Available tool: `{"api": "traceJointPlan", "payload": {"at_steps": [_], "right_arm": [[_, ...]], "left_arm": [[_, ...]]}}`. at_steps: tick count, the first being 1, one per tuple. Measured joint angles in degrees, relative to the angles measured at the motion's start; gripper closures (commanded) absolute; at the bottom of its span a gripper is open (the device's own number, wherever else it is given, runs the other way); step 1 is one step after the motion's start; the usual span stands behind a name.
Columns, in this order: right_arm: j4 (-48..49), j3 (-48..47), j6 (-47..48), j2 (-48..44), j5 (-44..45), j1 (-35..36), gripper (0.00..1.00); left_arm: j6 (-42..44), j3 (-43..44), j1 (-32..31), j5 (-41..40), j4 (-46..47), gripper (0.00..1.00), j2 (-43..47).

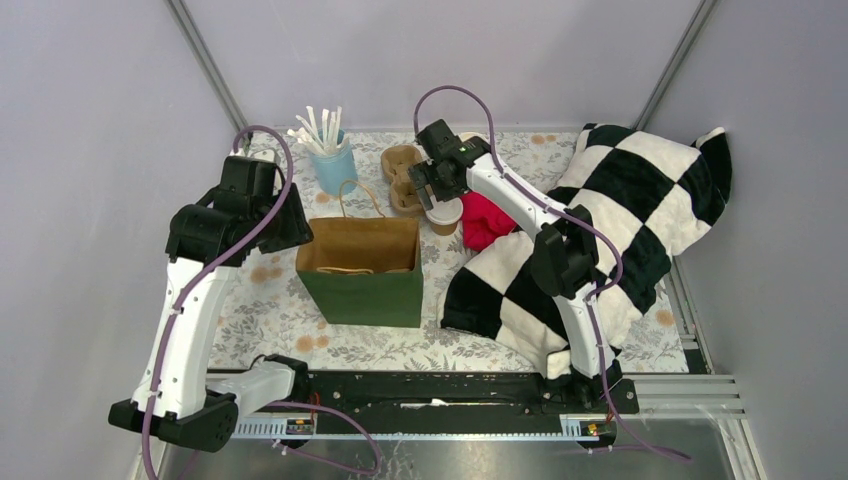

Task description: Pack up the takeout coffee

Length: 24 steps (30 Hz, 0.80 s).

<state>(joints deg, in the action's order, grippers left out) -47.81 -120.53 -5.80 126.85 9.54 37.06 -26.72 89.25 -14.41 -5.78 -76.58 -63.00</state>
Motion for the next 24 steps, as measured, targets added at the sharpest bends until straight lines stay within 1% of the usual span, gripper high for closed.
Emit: {"api": "traceJointPlan", "payload": {"at_steps": [11,18,24], "right_arm": [[2.03,-0.46,-0.02,0.22,-0.48,0.00,0.04],[2.34,-0.46,-0.13,0.83,-1.16,-0.02,0.09],[2.32,-0.44,-0.52,1.05,-1.66,-0.22,0.09]], "left_arm": [[1.99,0.17,0.00,1.33,0.44,0.49,-0.22],[2.36,0.17,0.00,1.49,0.87,0.48,-0.22],[2.54,0.17,0.00,1.51,1.27,0.47,-0.22]]}}
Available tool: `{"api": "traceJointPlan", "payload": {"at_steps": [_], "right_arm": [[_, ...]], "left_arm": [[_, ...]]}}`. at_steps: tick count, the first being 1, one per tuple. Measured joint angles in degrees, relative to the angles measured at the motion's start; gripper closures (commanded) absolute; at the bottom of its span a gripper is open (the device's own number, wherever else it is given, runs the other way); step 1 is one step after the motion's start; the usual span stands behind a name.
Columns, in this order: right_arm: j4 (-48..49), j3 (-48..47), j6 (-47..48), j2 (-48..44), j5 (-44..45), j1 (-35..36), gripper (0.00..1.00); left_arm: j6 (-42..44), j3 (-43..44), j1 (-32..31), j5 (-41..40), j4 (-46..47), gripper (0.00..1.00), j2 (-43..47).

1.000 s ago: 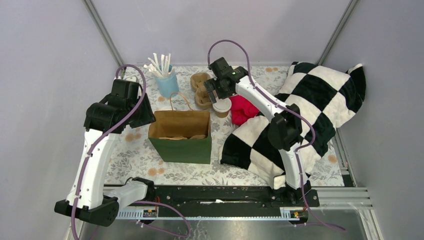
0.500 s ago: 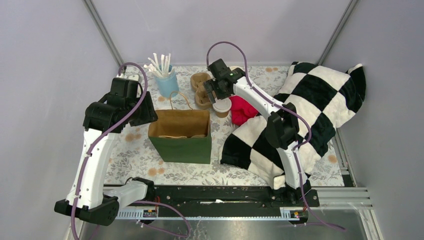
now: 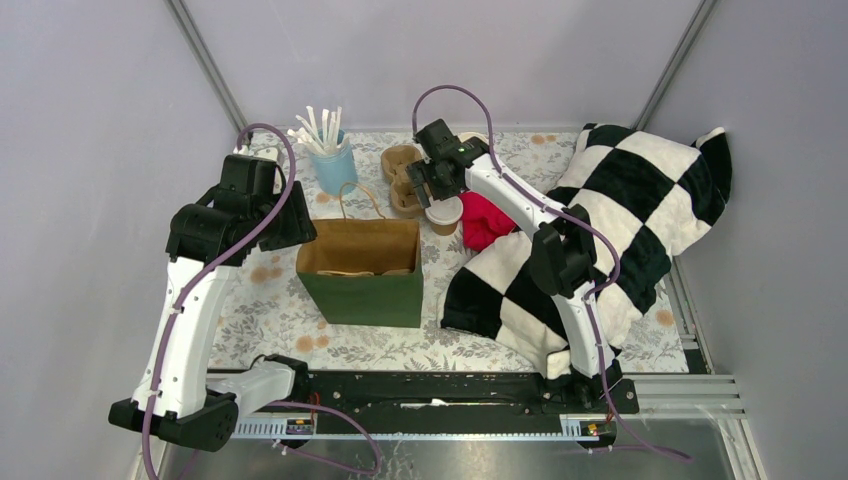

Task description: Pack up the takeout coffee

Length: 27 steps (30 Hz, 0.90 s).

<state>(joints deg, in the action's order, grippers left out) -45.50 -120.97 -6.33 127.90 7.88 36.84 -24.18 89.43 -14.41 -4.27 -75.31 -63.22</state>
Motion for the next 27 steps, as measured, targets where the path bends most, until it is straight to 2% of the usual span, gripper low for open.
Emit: {"api": "traceJointPlan", "payload": {"at_steps": [6,12,20,25,27], "right_arm": [[0.15,0.85,-0.15,0.00,0.00,-0.15,0.09],[0.81,2.36,-0.66,0.00,0.02,-0.17,0.13],[0.85,2.36,-0.83,0.00,0.15,-0.17,0.10],[0.83,2.36,-0.81,0.00,0.20,-0.17,0.19],[0.81,2.36,-0.74,0.00,0.22,-0.17,0.22]], "left_arm": [[0.20,0.00,0.00,0.00,0.02,0.46,0.00],[0.31,0.00,0.00,0.00,0.02,0.45,0.00],[0.42,0.00,0.00,0.04,0.02,0.45,0.04],[0.42,-0.02,0.00,0.24,0.04,0.44,0.15],[0.39,-0.02,0.00,0.35,0.07,0.41,0.15]]}}
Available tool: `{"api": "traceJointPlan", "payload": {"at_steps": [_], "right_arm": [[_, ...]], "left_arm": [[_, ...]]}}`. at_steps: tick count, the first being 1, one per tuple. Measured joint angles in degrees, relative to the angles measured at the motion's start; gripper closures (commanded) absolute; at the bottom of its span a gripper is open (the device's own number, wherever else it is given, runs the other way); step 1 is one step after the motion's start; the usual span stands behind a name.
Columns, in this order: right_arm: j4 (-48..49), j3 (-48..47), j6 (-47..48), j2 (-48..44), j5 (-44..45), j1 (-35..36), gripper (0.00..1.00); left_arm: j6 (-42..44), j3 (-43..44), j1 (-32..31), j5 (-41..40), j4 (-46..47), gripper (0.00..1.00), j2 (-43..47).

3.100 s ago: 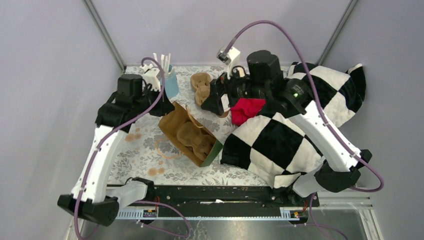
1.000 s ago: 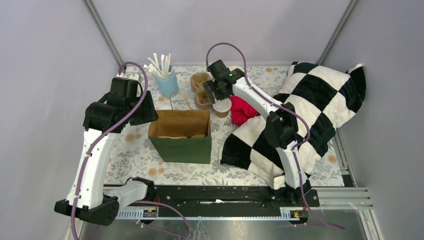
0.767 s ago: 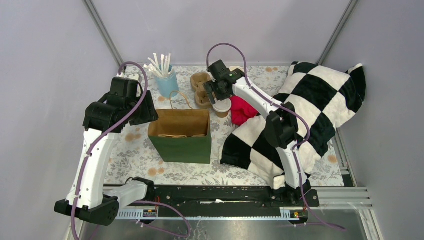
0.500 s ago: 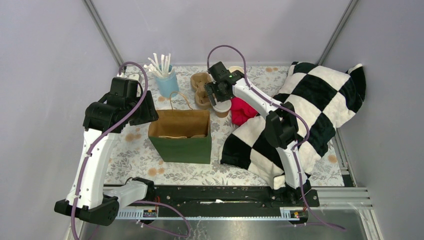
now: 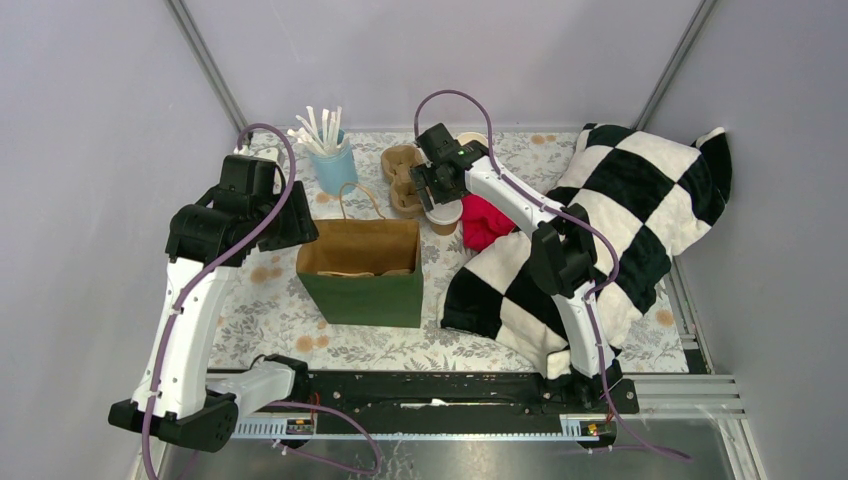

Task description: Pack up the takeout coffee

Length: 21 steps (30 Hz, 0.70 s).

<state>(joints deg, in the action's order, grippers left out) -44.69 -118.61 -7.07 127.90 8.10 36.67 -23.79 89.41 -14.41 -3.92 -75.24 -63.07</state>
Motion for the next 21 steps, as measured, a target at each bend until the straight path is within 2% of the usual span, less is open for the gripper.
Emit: {"api": "traceJointPlan", "payload": {"at_steps": [9,17,21], "right_arm": [[0.00,-0.02,0.39,-0.02,1.07,0.02,0.21],[-0.35,-0.02,0.33,-0.46,1.95,0.02,0.25],[-0.24,1.16,-0.09,-2.43,1.97,0.00,0.26]], "left_arm": [[0.00,0.00,0.00,0.11,0.22,0.37,0.02],[-0.15,0.00,0.00,0.04,0.28,0.27,0.02],[-0.55,0.00,0.00,-0.44,0.26,0.27,0.09]]}}
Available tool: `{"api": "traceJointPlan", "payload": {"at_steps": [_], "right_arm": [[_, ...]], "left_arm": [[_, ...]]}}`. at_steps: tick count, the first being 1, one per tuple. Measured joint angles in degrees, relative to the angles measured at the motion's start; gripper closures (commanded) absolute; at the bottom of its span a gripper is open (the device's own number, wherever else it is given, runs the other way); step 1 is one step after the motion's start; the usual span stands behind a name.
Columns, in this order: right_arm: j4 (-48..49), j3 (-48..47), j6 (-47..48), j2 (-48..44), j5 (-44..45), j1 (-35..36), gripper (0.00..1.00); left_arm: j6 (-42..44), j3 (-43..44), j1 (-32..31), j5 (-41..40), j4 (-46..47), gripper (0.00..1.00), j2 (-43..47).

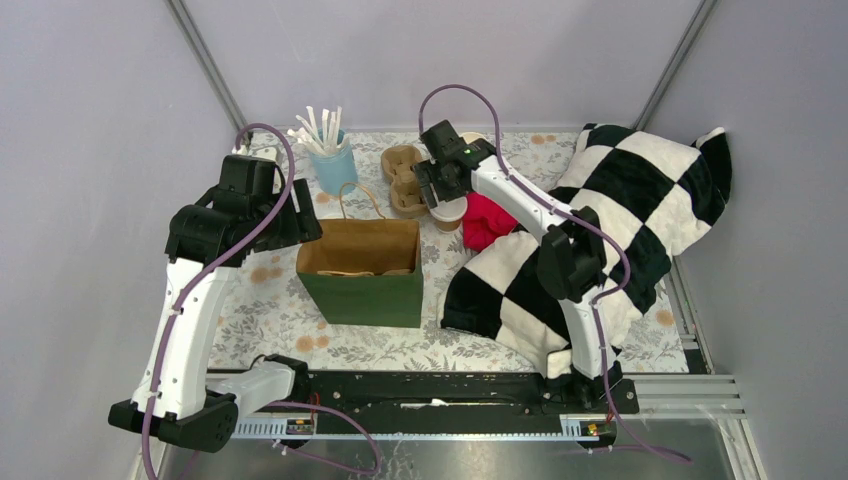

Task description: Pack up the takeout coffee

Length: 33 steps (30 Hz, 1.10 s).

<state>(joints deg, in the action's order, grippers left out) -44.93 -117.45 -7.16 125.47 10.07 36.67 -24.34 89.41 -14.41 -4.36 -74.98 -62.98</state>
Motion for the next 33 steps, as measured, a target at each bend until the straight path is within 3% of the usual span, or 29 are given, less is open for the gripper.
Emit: {"api": "traceJointPlan", "payload": {"at_steps": [10,13,25,28,33], "right_arm": [[0.00,4.17,-1.73,-10.49,-0.44,0.00,0.26],[-2.10,4.15,-1.68,-13.86,-0.76,0.02,0.26],[-12.07,2.54,-1.60,-31.52,-7.52,0.00,0.32],[-12.44,2.51,-1.11,-36.17,-12.07,0.00,0.33],[-12.44,2.54,0.11,-42.07,-20.68,0.02,0.34]], "left_arm": [[-1.03,0.15,0.00,-1.51,-0.48,0.30,-0.09],[-0.96,0.24,0.00,-1.73,-0.52,0.37,-0.20],[0.09,-1.90,0.00,-2.43,0.11,0.40,-0.61],[0.68,-3.08,0.00,-2.93,0.35,0.46,-0.92],[2.16,-5.07,0.00,-3.72,2.25,0.65,-1.95]]}}
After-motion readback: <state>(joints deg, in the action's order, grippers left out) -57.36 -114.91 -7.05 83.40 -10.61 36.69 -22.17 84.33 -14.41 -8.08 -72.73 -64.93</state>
